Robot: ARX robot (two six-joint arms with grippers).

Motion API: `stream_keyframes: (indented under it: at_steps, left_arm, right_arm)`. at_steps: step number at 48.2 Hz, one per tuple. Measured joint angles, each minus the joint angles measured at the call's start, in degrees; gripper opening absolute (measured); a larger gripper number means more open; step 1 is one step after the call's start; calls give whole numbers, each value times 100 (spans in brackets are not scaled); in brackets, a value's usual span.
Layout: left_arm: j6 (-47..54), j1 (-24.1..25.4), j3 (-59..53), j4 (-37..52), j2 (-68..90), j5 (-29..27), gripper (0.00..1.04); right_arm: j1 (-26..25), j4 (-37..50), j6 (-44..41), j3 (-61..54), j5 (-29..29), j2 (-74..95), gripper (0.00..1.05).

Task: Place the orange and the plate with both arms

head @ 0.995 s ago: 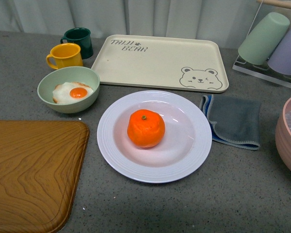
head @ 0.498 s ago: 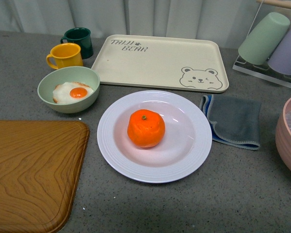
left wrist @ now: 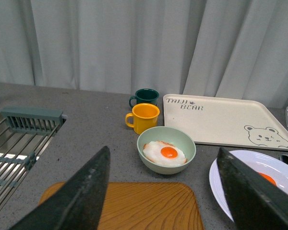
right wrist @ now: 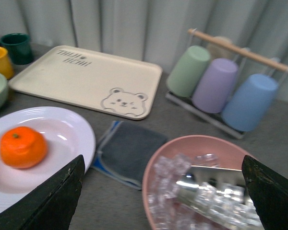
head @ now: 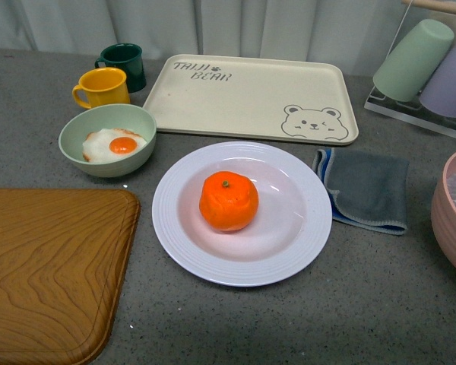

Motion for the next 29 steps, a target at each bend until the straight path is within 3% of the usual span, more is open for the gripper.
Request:
stream_keyframes:
  at_steps: [5, 8, 29]
  left_arm:
    - [0, 0, 0, 0, 0, 2, 91]
    - [7, 0, 0, 0, 0, 0, 100]
    - [15, 0, 0, 0, 0, 0, 98]
  right_arm:
    - [326, 619, 977, 470, -402, 1897, 95]
    - [389, 748, 1480, 662, -717, 2568, 95]
    - [472, 1725, 4365, 1679, -2214, 6074, 95]
